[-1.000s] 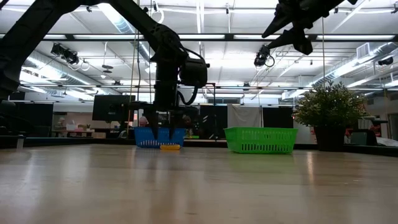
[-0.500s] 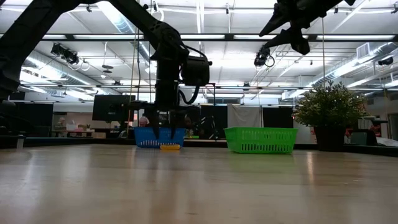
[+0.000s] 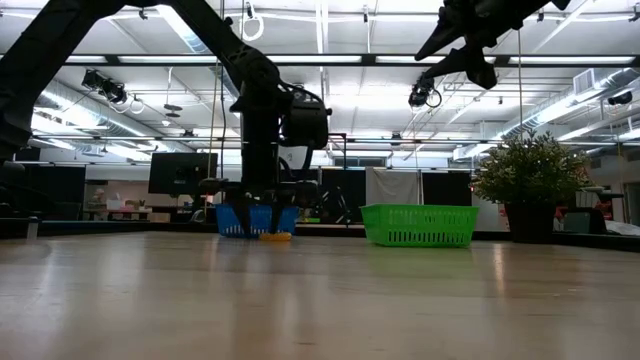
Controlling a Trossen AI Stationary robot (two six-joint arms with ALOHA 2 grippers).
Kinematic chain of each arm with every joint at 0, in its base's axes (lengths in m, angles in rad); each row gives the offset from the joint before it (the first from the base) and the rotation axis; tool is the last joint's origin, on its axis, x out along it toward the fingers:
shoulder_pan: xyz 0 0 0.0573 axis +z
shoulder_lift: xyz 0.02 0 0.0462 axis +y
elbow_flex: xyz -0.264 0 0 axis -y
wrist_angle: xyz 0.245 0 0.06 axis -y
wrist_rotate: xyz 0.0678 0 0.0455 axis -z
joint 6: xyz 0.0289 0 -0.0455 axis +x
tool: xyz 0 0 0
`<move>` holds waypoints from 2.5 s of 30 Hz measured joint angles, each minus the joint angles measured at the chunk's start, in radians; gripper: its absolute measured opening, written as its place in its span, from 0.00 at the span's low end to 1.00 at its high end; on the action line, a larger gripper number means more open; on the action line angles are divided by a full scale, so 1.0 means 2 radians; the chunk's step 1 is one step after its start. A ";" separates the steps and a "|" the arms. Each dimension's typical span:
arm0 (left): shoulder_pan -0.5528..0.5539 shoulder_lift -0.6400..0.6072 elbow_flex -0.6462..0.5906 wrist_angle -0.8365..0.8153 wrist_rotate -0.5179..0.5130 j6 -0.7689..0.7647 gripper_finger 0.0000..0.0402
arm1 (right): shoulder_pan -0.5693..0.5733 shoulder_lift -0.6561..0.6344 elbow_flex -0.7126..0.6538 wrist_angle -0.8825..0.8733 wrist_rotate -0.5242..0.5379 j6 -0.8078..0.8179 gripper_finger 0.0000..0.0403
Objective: Sort spring keychains
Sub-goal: Put the yellow spring keychain into the blue bin
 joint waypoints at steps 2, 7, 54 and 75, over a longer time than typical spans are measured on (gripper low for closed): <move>-0.001 0.000 0.000 0.004 0.004 0.015 0.44 | 0.000 0.000 0.000 0.000 0.000 0.000 0.37; -0.014 0.002 0.000 0.008 -0.010 0.030 0.34 | 0.000 0.000 0.000 0.000 -0.004 0.000 0.37; -0.166 -0.433 0.024 0.243 -0.093 0.437 0.04 | 0.000 0.000 0.000 -0.008 -0.032 -0.031 0.37; -0.171 -0.438 0.024 0.259 -0.122 0.450 0.04 | 0.000 0.000 0.001 -0.003 -0.031 -0.037 0.37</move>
